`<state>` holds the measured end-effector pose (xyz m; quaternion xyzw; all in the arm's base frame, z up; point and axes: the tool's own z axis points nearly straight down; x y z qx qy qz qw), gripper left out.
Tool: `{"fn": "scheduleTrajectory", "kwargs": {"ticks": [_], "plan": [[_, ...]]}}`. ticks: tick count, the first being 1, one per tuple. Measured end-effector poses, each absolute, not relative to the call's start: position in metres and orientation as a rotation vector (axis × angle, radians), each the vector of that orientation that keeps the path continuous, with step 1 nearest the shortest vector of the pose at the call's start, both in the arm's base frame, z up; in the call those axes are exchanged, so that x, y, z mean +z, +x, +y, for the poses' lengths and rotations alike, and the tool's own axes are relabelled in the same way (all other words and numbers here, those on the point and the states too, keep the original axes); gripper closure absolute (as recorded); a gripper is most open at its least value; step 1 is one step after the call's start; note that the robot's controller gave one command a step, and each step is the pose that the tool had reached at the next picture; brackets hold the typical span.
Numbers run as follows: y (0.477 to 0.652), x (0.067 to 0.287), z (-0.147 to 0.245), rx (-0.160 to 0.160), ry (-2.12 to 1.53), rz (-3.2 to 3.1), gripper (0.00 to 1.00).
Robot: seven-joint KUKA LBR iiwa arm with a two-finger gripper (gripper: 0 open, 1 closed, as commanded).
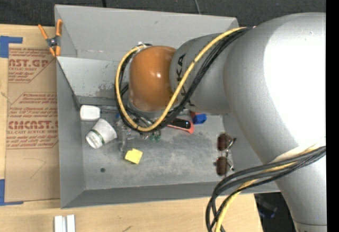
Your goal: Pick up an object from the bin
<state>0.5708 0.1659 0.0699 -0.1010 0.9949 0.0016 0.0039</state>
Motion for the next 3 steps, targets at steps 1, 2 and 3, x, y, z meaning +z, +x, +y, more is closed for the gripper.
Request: {"fn": "scheduleTrajectory", "kwargs": {"ticks": [1,2,3], "plan": [[0.5707,0.0699,0.1667,0.008,-0.314,3.119,0.00],[0.5707,0.0699,0.1663,0.008,-0.313,3.119,1.00],[0.5708,0.0699,0.1662,0.008,-0.312,3.119,0.00]]}}
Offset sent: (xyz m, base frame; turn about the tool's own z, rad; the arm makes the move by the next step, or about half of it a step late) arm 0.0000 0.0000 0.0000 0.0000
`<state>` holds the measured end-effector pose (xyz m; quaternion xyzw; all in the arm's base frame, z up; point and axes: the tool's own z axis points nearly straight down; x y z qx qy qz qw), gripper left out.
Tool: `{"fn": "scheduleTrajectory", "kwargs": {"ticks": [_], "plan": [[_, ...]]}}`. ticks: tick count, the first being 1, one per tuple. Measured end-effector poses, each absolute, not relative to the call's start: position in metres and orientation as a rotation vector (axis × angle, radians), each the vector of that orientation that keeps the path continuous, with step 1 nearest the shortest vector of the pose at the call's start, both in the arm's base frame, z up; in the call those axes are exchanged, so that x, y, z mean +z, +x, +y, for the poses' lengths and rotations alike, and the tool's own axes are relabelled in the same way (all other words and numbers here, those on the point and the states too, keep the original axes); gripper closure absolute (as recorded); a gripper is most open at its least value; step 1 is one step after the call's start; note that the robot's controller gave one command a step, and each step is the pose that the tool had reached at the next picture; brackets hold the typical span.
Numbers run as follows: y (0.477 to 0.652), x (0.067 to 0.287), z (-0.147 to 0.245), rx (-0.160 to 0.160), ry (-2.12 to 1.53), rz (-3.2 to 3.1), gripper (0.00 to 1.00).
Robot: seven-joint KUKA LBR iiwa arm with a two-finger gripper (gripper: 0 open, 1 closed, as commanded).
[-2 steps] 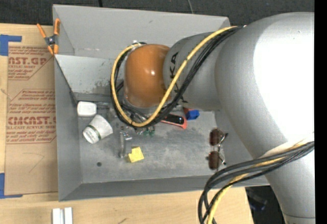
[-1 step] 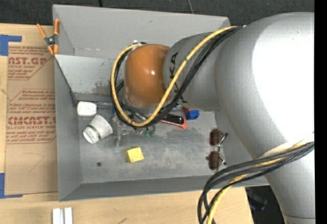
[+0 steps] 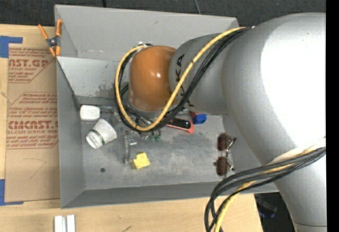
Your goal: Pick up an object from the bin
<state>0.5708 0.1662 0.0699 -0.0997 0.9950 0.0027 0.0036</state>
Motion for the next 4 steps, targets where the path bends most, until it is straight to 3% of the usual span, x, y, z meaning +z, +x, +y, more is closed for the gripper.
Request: {"fn": "scheduleTrajectory", "kwargs": {"ticks": [1,2,3,4], "plan": [[0.571,0.070,0.166,0.008,-0.313,3.119,1.00],[0.571,0.070,0.166,0.008,-0.313,3.119,1.00],[0.559,0.080,0.213,-0.002,-1.090,2.939,1.00],[0.561,0.080,0.207,-0.016,-1.083,2.944,0.00]]}}
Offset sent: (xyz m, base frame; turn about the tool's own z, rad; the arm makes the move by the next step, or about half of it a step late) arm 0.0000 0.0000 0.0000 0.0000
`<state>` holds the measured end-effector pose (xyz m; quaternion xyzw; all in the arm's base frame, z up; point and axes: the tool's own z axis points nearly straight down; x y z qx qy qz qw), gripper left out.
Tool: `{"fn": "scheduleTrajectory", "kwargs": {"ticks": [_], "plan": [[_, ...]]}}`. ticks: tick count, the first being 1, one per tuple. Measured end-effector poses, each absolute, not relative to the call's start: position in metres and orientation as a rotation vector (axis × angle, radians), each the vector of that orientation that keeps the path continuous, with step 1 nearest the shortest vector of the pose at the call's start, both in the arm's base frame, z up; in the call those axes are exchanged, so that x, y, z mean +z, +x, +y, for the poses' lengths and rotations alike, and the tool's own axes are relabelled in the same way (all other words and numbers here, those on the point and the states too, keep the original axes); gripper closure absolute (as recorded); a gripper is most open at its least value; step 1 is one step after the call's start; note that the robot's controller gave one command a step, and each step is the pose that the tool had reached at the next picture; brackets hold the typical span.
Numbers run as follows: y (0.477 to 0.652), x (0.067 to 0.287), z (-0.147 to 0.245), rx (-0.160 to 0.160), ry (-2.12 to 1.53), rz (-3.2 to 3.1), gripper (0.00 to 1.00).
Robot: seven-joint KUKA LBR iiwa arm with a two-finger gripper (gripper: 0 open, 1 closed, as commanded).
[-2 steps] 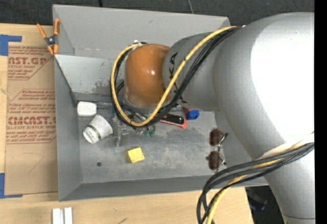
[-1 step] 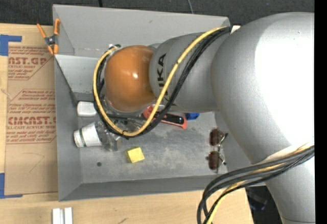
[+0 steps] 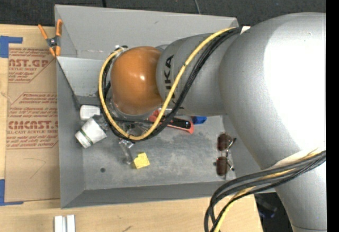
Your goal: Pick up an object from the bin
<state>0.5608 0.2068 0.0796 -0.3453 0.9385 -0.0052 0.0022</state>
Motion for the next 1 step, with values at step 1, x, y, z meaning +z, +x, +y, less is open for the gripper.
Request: {"fn": "scheduleTrajectory", "kwargs": {"ticks": [1], "plan": [[0.5614,0.0810,0.2082,-0.012,-1.083,2.940,0.00]]}}
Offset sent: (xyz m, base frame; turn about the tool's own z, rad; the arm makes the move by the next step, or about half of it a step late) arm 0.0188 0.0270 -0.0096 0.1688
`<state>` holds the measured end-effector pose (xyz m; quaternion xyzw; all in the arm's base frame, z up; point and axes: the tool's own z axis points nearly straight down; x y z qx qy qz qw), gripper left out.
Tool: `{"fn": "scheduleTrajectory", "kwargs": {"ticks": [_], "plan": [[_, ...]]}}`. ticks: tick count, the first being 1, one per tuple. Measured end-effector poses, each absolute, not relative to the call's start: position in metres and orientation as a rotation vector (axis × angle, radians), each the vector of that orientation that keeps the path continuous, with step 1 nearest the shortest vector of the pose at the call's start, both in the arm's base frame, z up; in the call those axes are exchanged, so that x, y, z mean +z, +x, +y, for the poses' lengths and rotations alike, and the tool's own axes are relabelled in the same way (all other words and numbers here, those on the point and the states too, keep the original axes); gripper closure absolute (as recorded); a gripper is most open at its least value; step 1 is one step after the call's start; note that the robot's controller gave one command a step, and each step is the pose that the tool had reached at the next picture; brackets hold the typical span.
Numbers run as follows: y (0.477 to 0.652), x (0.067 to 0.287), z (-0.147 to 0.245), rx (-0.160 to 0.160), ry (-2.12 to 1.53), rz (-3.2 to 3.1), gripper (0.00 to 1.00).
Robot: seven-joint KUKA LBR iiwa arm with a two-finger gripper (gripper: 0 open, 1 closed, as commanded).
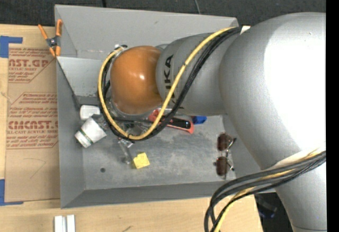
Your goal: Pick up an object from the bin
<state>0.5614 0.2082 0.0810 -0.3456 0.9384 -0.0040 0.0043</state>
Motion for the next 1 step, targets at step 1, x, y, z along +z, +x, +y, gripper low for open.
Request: {"fn": "scheduleTrajectory", "kwargs": {"ticks": [1], "plan": [[0.5711,0.0772,0.2182,-0.012,-0.960,2.979,0.00]]}}
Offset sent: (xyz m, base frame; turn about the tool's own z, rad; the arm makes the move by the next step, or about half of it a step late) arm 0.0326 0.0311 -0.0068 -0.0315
